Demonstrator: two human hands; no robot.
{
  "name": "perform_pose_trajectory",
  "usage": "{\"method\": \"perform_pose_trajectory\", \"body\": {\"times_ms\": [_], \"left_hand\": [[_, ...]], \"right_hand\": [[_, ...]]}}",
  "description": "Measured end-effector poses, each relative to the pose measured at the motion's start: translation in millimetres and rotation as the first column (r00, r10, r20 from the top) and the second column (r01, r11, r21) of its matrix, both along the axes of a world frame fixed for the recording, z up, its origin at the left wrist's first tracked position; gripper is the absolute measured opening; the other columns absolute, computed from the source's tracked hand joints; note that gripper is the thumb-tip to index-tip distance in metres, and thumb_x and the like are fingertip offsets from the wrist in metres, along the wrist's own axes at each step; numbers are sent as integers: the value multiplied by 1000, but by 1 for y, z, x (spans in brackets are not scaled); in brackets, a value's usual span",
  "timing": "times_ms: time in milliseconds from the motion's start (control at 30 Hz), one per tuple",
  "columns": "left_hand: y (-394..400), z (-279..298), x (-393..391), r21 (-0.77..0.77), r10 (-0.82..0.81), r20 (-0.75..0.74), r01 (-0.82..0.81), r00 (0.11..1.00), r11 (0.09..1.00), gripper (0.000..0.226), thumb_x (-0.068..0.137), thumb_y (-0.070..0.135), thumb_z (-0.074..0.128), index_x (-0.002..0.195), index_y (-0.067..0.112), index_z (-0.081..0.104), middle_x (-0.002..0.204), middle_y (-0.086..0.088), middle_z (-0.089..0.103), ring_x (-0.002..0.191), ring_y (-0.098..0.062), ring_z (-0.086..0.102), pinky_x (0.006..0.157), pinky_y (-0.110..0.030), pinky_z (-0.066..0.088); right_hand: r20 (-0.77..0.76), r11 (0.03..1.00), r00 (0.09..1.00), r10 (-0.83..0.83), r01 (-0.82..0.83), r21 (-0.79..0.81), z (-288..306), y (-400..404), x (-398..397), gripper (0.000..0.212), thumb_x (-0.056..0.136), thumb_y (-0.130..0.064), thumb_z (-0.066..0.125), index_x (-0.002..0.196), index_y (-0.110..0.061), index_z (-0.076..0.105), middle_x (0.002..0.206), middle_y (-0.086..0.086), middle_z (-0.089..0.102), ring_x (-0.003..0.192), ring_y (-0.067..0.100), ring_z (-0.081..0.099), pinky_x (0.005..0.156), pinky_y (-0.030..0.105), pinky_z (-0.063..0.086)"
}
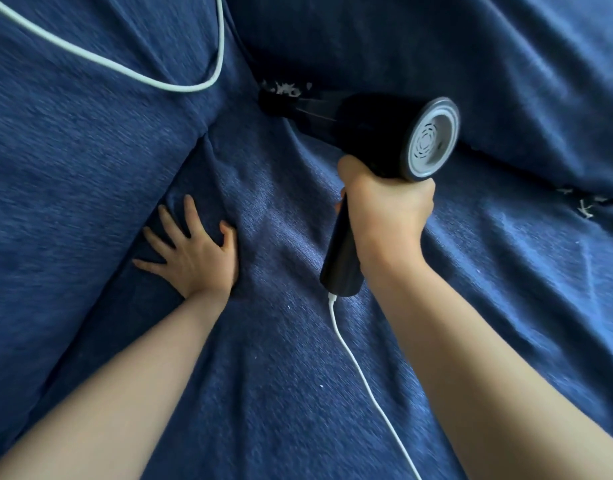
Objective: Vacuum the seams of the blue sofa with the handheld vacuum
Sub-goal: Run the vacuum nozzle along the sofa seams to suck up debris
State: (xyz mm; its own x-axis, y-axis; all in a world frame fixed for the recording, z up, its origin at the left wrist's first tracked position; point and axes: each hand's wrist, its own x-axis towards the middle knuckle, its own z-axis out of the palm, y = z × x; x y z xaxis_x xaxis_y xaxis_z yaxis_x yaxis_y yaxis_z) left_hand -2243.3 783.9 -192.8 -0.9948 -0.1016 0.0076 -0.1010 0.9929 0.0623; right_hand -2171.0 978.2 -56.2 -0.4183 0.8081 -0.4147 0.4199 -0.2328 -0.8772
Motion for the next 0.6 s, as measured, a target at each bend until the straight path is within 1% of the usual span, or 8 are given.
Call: {"method": "perform_pose_trajectory", "body": {"times_ms": [33,100,167,200,267,367,500,600], "left_hand": [[0,6,-2,-6,-39,-26,39,999,999,66,87,50,37,148,28,29,158,-11,22,140,-43,24,103,-74,18],[9,20,-10,7,-242,-137,245,961,969,57,89,37,41,144,20,38,155,-8,29,138,-37,32,107,-61,27],[36,27,-33,132,-467,-245,506,850,852,51,90,27,40,137,9,48,150,-10,41,136,-32,39,111,-48,31],[55,28,-48,191,-531,-252,580,809,792,51,91,26,39,136,5,49,148,-12,43,137,-31,38,114,-43,30],[88,25,-75,233,-577,-149,595,803,769,57,93,29,41,143,2,41,153,-14,35,145,-28,26,118,-38,21],[109,12,-106,81,-526,11,523,851,848,70,93,40,41,152,7,21,161,-12,15,149,-25,8,121,-46,7],[110,-1,-112,-23,-533,-48,533,845,846,74,90,47,41,152,14,21,161,-11,14,149,-29,9,116,-58,7],[110,-4,-111,-40,-529,-58,528,846,848,72,89,45,42,152,14,23,160,-12,16,148,-30,11,115,-59,10]], "right_hand": [[4,1000,1000,2,-2,-1,1,1,0,26,54,-37,68,62,-13,64,65,6,71,74,34,73,74,47,62],[3,1000,1000,3,-3,-7,4,2,-1,28,53,-40,68,67,-15,68,68,5,73,77,34,74,76,47,62],[1,1000,1000,6,-6,-17,9,4,-3,32,52,-41,67,71,-16,70,71,5,74,78,33,74,78,45,63],[1,1000,1000,3,-3,-19,11,5,-3,31,52,-40,67,70,-16,70,70,4,74,77,33,74,77,45,63],[1,1000,1000,5,-5,-1,16,7,1,23,54,-37,67,64,-16,67,65,3,72,75,34,74,75,46,62],[-28,996,999,38,-36,85,16,14,11,20,57,-32,67,55,-14,59,56,3,66,71,36,72,70,48,61],[-91,990,995,49,-36,138,8,26,16,27,57,-31,67,63,-6,58,62,14,66,73,43,69,66,52,59],[-117,996,993,18,-9,84,0,31,5,24,53,-34,69,57,-12,59,60,11,66,74,44,69,69,55,60]]}}
